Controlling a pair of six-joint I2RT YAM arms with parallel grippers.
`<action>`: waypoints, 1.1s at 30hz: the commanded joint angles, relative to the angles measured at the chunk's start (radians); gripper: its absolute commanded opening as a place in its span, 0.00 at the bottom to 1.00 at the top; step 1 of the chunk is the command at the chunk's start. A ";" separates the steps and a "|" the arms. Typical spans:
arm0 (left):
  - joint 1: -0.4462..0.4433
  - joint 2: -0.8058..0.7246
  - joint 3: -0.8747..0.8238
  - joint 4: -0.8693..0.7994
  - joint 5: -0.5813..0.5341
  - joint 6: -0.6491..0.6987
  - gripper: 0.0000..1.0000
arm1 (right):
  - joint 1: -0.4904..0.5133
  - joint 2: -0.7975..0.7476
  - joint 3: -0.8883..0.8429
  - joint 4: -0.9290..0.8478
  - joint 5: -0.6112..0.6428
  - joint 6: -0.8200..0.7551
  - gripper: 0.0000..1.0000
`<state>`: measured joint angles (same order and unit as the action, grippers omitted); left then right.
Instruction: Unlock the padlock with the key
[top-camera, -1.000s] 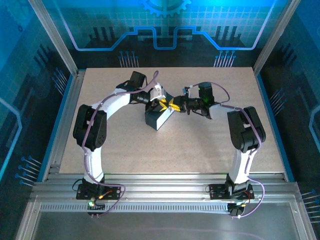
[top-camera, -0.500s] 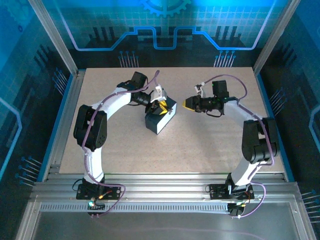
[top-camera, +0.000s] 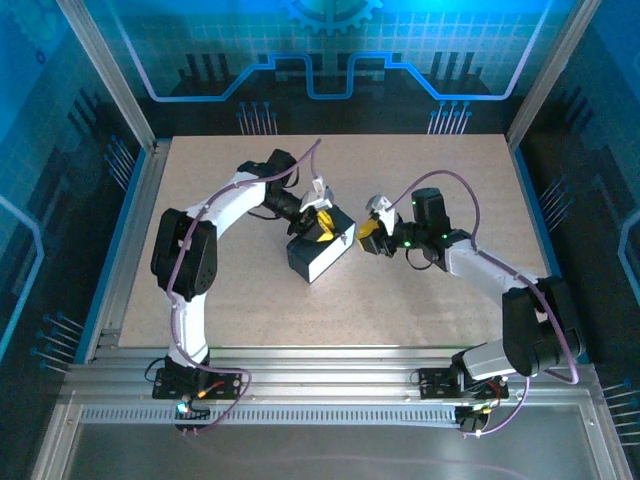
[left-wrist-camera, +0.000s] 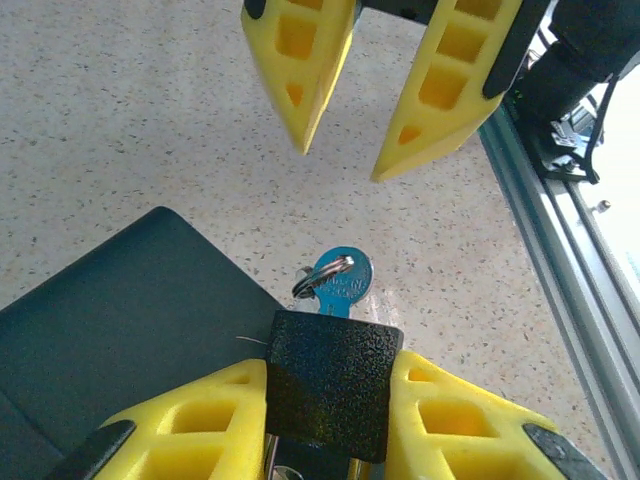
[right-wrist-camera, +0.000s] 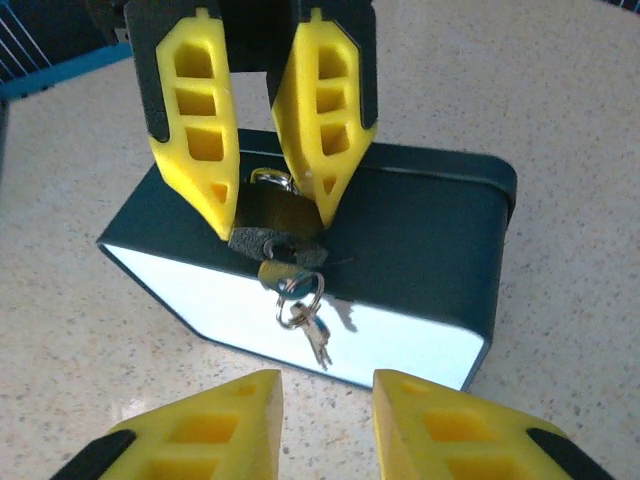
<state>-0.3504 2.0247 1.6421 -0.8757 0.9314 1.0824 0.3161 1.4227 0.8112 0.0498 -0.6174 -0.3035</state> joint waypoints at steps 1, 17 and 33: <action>-0.016 0.026 0.033 -0.072 0.067 0.046 0.15 | 0.025 -0.013 -0.010 0.103 0.070 -0.114 0.28; -0.028 0.025 0.047 -0.054 0.061 0.033 0.14 | 0.072 0.043 0.026 0.051 0.036 -0.190 0.27; -0.029 0.016 0.028 -0.032 0.044 0.020 0.13 | 0.078 0.022 0.002 0.062 0.025 -0.200 0.27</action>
<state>-0.3691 2.0411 1.6688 -0.8909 0.9745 1.0996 0.3721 1.4513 0.8135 0.1238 -0.5526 -0.4915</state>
